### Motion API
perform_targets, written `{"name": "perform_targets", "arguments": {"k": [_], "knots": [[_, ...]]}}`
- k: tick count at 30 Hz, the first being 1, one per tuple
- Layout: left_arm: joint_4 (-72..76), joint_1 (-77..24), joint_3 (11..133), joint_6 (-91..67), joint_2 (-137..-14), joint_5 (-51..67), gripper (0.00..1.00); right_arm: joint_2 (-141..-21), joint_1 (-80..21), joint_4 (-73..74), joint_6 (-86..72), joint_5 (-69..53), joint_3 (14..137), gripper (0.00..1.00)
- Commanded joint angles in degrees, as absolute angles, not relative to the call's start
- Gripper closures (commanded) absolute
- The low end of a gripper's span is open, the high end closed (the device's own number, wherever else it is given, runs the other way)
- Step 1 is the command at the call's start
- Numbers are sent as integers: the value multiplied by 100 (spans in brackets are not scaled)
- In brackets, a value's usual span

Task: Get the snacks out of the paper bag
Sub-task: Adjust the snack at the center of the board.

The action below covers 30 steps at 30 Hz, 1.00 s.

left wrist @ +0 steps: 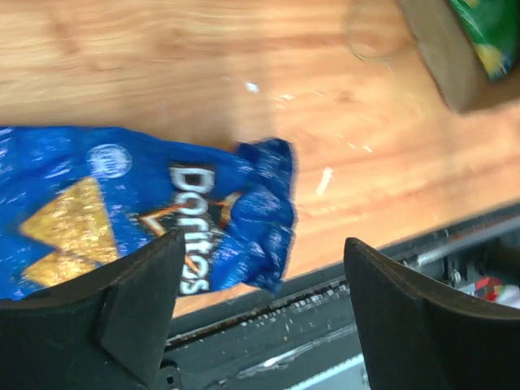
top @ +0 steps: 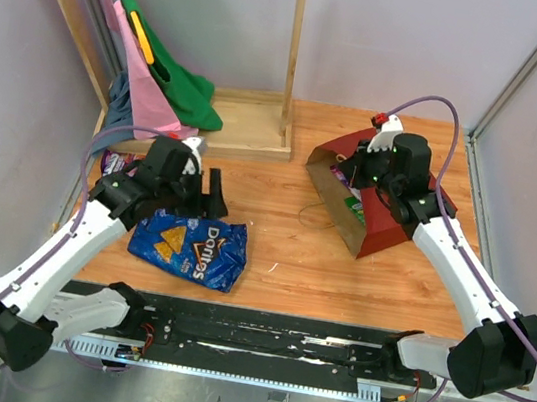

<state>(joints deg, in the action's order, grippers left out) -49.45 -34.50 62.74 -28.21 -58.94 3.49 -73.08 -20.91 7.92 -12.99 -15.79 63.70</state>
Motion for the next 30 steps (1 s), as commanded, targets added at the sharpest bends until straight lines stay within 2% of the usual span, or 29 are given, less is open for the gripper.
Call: {"name": "perform_targets", "arguments": {"k": [1,6,13,21,30], "knots": [[-4314,-2235,5569,-2523,-5827,822,20,-7127,-2206,719,-1217,-1600,6524,99],[-3565,-2023,4697,-3278,-5927,197,13,-7057,-2206,780,-1190,-1612,6539,99],[-3457,-1732,3621,-4411,-6550,-770,9,-7027,-2206,716,-1157,-1480,6424,98],[-3488,-1502,3514,-5291,-7913,-1301,7,-7046,-2206,757,-1131,-1472,6447,97],[-3242,-245,3355,-5428,-7541,-1994,9,-7023,-2206,808,-1066,-1384,6446,96]]}}
